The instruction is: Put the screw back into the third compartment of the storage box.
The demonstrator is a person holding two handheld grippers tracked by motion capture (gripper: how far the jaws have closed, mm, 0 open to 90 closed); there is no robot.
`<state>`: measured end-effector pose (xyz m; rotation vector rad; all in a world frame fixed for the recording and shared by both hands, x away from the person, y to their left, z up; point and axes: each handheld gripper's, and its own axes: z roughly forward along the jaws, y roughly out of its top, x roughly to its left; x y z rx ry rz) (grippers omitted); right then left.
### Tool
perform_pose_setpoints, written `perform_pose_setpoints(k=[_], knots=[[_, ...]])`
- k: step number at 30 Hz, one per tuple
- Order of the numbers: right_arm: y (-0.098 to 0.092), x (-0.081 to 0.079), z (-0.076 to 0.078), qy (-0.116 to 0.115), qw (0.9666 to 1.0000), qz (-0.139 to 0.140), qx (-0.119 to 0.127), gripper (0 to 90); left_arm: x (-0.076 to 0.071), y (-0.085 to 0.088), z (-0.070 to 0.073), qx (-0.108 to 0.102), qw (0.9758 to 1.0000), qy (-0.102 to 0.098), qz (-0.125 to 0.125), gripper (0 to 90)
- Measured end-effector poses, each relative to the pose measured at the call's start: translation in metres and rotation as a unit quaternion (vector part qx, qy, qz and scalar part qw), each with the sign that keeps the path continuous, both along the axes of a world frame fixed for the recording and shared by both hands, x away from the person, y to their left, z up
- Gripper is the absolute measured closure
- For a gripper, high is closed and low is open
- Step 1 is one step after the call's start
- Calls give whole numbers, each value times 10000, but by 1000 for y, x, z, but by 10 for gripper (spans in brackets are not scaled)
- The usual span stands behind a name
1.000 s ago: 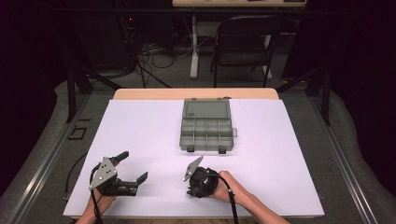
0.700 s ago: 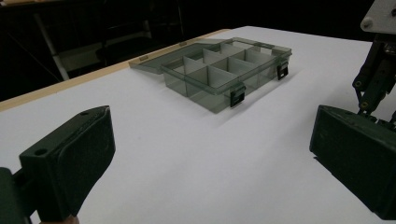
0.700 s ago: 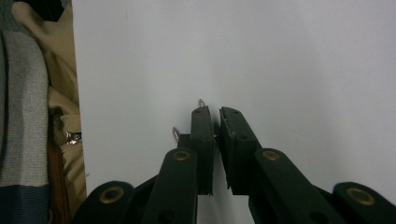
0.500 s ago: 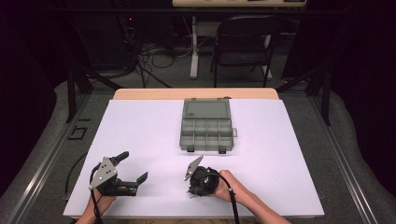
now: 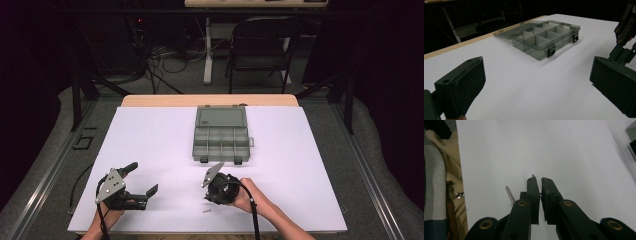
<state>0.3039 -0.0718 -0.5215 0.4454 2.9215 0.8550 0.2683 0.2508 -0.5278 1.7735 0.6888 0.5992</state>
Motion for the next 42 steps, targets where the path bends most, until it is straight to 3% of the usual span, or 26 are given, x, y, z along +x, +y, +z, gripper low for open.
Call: perform_pose_setpoints(k=[22,42], knots=[[-25,13,11,-155,9984,-545,-52,854,0,0,0,-4,10000,-5,3,1],[-41,23,17,-302,9948,-966,-74,854,-1,1,0,-22,10000,-29,11,1]])
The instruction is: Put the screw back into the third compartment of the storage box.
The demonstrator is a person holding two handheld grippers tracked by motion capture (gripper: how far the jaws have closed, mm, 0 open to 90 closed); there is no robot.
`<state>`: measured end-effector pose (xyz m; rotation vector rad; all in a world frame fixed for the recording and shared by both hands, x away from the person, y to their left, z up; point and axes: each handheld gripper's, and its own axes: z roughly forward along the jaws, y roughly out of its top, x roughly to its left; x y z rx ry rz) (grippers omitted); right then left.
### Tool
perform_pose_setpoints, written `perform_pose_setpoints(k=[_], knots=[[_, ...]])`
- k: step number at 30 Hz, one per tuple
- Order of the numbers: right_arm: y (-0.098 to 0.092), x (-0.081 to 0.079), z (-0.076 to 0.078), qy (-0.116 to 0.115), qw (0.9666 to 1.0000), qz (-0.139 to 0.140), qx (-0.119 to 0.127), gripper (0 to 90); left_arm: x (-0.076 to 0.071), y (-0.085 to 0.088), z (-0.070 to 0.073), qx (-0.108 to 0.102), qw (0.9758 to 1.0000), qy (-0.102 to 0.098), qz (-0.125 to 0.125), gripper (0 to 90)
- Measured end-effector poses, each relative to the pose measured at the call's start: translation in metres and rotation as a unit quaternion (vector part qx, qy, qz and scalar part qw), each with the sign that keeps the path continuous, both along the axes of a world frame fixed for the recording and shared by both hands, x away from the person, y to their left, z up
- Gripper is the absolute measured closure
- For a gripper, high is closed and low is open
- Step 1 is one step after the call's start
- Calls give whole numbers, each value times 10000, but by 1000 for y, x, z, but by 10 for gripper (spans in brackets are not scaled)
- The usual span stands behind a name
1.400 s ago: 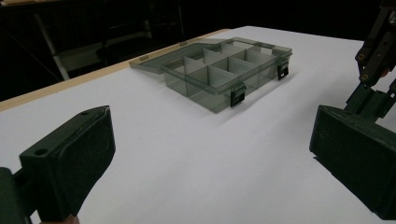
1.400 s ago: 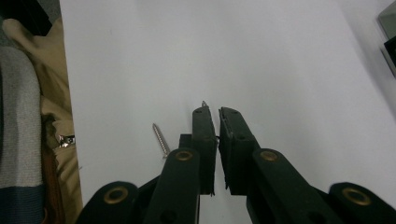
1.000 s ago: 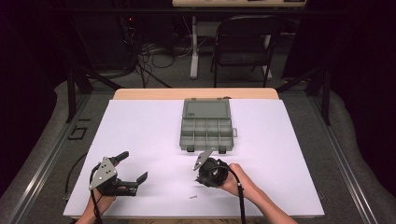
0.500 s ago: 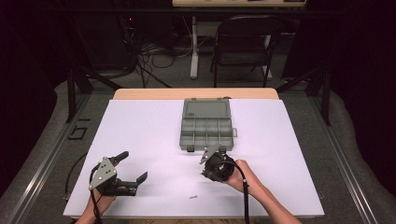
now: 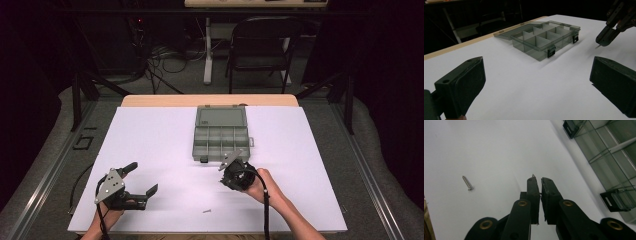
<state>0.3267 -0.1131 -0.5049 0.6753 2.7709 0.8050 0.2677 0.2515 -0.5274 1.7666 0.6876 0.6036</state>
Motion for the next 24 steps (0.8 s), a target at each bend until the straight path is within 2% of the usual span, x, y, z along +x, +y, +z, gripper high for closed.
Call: perform_pose_setpoints(k=[13,24], knots=[[-16,8,6,-99,9995,-305,-6,855,0,0,0,7,10000,-4,1,1],[-24,12,8,-150,9989,-451,-12,855,0,0,0,24,10000,31,-34,1]])
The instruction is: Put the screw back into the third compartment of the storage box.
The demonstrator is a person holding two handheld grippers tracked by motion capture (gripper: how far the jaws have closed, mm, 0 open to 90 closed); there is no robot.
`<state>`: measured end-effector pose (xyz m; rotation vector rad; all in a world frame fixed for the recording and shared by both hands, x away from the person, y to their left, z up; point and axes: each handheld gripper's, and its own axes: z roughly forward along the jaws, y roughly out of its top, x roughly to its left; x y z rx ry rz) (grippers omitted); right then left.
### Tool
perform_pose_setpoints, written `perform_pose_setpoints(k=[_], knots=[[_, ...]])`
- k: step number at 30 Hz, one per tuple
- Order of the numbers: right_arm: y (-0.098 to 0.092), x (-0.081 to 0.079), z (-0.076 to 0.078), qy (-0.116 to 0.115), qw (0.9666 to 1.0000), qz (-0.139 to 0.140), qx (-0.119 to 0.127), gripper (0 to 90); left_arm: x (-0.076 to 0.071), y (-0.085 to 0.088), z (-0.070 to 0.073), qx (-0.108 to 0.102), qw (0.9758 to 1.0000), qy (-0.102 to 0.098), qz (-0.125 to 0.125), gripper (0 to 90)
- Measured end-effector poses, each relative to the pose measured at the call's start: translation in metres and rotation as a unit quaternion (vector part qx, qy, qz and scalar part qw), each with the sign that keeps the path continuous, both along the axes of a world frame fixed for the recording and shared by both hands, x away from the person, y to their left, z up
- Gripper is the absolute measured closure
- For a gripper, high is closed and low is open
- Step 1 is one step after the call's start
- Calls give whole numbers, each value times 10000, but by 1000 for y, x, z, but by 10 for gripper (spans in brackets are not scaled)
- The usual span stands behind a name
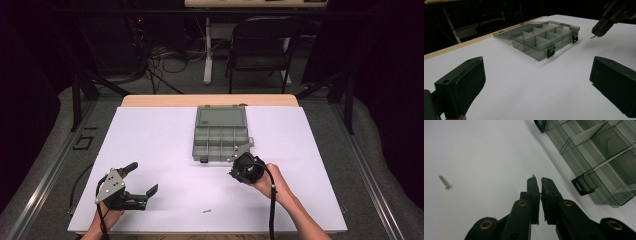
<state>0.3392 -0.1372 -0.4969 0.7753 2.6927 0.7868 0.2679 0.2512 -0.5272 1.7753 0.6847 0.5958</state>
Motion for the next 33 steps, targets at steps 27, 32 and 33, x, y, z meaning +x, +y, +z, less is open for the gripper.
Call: perform_pose_setpoints(k=[27,32,33], knots=[[-16,20,27,-379,9985,-368,164,856,1,-2,0,26,10000,-17,-42,1],[-14,29,36,-444,9981,-390,187,855,1,-2,0,-9,10000,-23,19,1],[-14,31,37,-458,9980,-402,191,855,1,-2,-1,-5,10000,-21,19,1]])
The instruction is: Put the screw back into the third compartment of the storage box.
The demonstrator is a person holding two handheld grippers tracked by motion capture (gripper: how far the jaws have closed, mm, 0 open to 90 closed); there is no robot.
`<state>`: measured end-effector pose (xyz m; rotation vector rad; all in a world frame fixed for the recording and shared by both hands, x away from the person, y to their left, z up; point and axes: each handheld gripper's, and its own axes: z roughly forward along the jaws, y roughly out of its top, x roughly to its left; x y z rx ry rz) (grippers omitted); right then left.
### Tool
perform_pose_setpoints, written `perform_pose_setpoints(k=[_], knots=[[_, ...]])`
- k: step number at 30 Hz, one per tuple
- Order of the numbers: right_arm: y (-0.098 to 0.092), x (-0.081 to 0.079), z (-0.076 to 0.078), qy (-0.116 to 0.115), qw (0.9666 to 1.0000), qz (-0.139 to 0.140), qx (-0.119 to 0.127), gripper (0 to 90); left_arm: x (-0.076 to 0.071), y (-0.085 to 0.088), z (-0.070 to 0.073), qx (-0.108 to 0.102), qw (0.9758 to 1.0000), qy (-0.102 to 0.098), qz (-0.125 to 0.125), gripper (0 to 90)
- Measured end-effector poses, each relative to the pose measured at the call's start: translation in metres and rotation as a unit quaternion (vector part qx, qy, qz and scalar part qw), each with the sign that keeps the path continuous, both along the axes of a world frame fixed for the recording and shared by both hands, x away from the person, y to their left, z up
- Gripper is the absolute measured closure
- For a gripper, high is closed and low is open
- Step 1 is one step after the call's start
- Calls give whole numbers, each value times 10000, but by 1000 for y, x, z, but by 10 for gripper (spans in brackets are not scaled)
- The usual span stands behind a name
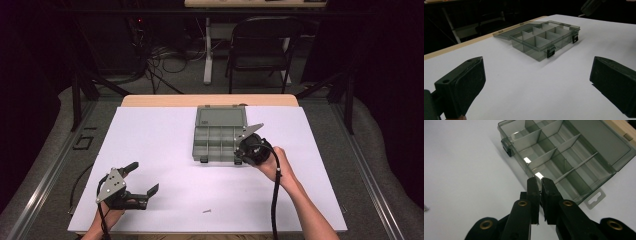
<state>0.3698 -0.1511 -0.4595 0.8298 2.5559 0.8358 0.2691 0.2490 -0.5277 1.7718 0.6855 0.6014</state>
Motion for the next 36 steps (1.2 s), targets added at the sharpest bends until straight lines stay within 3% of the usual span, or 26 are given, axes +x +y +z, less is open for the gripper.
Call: perform_pose_setpoints(k=[21,36], knots=[[-9,42,11,-203,9988,-414,140,856,0,0,0,3,10000,4,7,1],[-4,68,2,-232,9977,-624,116,855,0,-1,0,22,10000,14,-15,1]])
